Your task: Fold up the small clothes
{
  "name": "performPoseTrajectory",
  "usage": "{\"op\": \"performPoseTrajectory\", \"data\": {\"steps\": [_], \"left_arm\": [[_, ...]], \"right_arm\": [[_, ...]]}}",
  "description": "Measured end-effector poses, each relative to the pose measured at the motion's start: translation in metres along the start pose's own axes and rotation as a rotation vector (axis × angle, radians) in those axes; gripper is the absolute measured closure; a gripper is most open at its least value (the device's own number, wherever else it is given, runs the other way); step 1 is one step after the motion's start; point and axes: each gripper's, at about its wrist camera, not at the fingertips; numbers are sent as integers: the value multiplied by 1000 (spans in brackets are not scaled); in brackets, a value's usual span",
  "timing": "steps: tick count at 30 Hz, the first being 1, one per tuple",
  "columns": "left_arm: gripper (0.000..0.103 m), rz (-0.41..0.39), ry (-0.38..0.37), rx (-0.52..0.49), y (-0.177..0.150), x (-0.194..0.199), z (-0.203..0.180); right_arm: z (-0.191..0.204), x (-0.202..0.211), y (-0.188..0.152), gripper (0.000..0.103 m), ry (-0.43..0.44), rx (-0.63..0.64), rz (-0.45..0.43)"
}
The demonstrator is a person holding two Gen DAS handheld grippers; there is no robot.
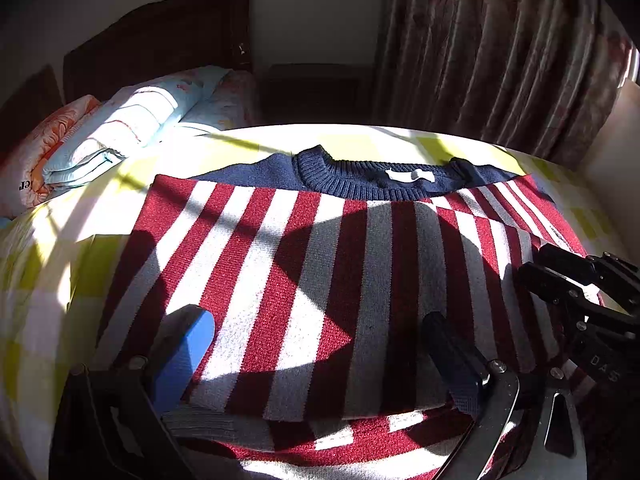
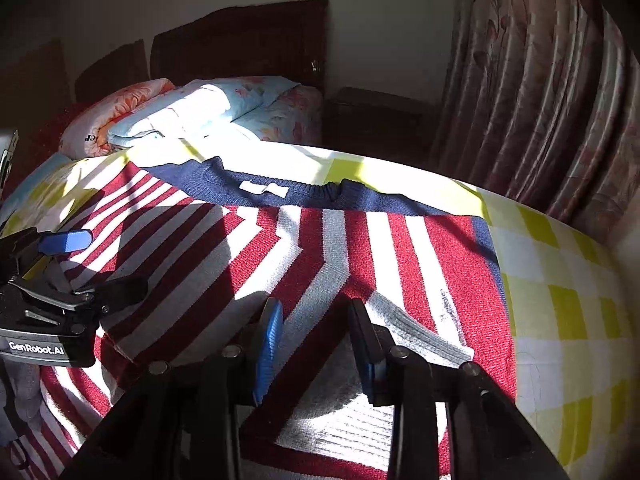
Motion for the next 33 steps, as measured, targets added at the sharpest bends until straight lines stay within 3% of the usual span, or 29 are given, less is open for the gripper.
{"op": "performPoseTrajectory", "data": {"steps": [5, 7, 8, 9, 10, 13, 14, 16, 19, 22, 24, 29, 32, 33], "left_arm": [[0, 0, -2, 3, 1, 0, 0], [0, -2, -11, 11, 1, 1, 2], [0, -5, -23, 21, 1, 2, 4], [0, -8, -44, 38, 2, 4, 7], [0, -21, -78, 71, 2, 9, 13], [0, -48, -221, 178, -11, 38, 35], [0, -53, -252, 178, -18, 47, 38], [0, -48, -183, 129, -34, 57, 34], [0, 33, -131, 103, -52, 46, 31], [0, 39, -54, 30, -59, 45, 19], [0, 43, 11, -32, -64, 41, 9], [0, 26, 52, 28, -66, 50, 30], [0, 8, 21, 130, -69, 64, 62], [0, 3, -21, 150, -70, 68, 71]], "right_arm": [[-10, -1, -3, 64, 49, -46, -11], [-9, -2, -2, 56, 68, -42, -15], [-6, -2, -2, 45, 84, -29, -16], [-3, -3, 0, 29, 105, -8, -17], [1, -3, 0, 23, 137, 15, -20], [5, 10, -6, 24, 129, -21, -36], [5, 20, -11, 25, 167, -61, -64], [17, 43, -20, 25, 200, -68, -110], [47, 54, -30, 25, 179, 20, -47], [71, 43, -42, 25, 139, 114, 36], [73, 45, -45, 24, 112, 113, 29], [53, 51, -55, 25, 61, 20, 67], [29, 65, -75, 25, 13, -74, 64], [20, 70, -82, 25, 19, -109, 49]]}}
Point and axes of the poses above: each gripper's, at about its wrist camera, not at the fingertips, and x roughly against the way its jaws point, z to its left, y to its top, and after that the axes turned 14 degrees about x, right-handed
